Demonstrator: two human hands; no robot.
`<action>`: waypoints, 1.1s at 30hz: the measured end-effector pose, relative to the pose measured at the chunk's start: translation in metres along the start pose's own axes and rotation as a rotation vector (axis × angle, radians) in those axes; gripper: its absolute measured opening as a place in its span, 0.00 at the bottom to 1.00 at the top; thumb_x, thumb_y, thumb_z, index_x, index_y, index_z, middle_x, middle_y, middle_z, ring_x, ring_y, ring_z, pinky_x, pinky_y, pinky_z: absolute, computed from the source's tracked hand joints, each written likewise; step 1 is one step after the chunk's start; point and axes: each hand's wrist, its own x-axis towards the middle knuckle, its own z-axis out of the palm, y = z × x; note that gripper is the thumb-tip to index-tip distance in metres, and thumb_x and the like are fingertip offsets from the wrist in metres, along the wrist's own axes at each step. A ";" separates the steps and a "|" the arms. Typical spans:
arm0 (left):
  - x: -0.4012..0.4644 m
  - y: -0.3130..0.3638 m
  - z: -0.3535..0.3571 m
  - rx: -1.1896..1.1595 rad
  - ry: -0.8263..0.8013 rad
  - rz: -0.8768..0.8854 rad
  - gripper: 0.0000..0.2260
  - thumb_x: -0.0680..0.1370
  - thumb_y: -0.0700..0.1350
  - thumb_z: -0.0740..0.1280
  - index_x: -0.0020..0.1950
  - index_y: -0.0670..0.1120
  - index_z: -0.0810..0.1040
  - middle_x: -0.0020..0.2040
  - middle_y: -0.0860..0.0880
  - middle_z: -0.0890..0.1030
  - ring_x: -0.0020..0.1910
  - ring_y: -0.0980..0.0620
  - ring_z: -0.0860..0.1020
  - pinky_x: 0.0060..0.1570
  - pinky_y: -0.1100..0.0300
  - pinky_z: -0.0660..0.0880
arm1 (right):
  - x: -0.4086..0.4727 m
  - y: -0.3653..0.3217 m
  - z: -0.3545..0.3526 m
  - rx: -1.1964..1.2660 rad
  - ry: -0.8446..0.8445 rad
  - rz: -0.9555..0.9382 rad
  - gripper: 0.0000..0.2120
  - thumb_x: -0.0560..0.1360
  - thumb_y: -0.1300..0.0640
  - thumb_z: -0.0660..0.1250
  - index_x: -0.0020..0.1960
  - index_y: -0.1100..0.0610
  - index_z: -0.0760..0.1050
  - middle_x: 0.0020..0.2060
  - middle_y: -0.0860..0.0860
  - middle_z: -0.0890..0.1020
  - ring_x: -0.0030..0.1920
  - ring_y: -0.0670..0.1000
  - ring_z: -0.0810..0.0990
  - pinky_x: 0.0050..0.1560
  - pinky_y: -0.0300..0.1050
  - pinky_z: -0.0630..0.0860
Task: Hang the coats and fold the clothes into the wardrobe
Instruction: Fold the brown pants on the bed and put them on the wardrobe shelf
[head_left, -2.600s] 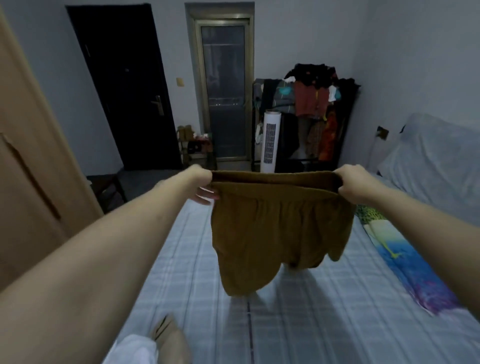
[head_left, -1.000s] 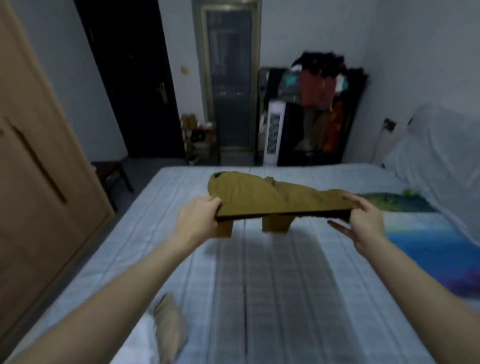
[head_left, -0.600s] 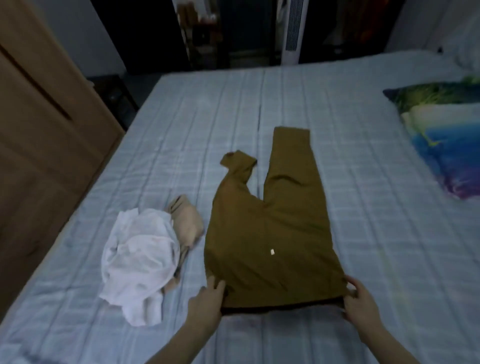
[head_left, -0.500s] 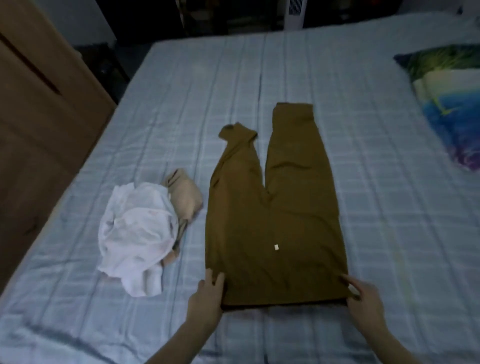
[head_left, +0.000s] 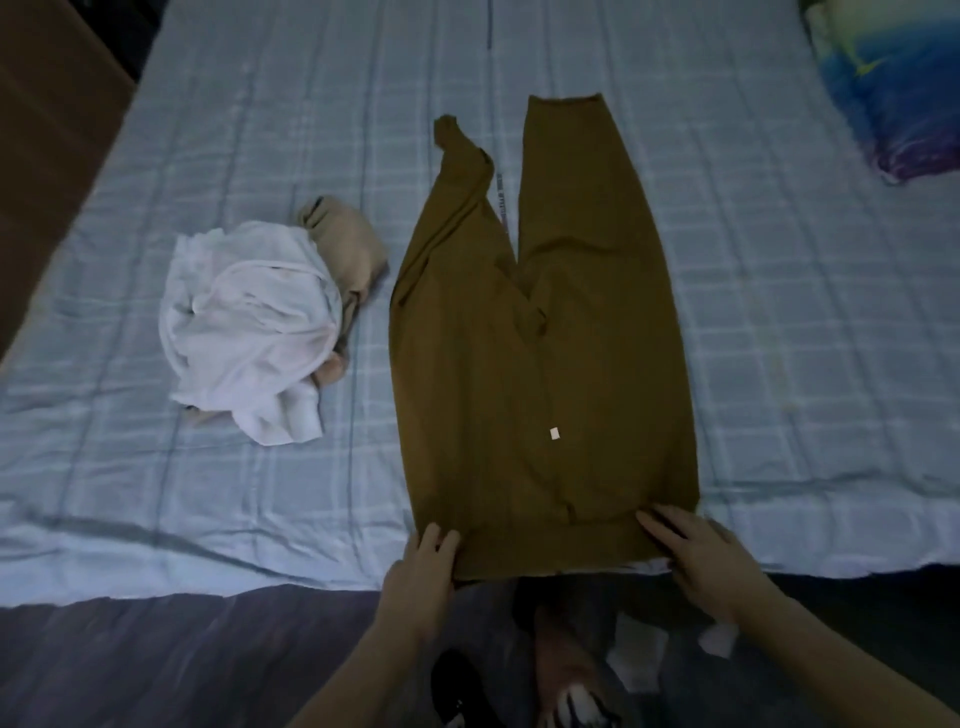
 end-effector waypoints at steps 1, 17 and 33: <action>-0.005 0.002 -0.002 -0.060 0.002 -0.014 0.16 0.80 0.43 0.57 0.68 0.50 0.65 0.65 0.49 0.64 0.61 0.46 0.70 0.50 0.53 0.73 | -0.002 -0.015 0.001 -0.014 -0.040 0.069 0.38 0.77 0.48 0.60 0.77 0.41 0.39 0.78 0.49 0.48 0.77 0.53 0.51 0.74 0.61 0.48; 0.016 0.006 -0.030 -1.179 0.172 -0.560 0.08 0.77 0.37 0.67 0.55 0.42 0.76 0.45 0.40 0.82 0.46 0.43 0.82 0.54 0.45 0.79 | 0.041 -0.228 -0.035 0.497 0.129 0.044 0.13 0.78 0.51 0.62 0.62 0.50 0.69 0.58 0.50 0.77 0.56 0.51 0.76 0.56 0.47 0.75; 0.212 0.210 -0.094 -0.483 0.292 0.151 0.27 0.76 0.45 0.65 0.74 0.49 0.63 0.64 0.50 0.67 0.59 0.49 0.71 0.60 0.52 0.72 | 0.005 -0.033 -0.021 1.609 0.320 0.508 0.14 0.73 0.61 0.65 0.56 0.49 0.73 0.54 0.50 0.81 0.55 0.51 0.78 0.61 0.53 0.74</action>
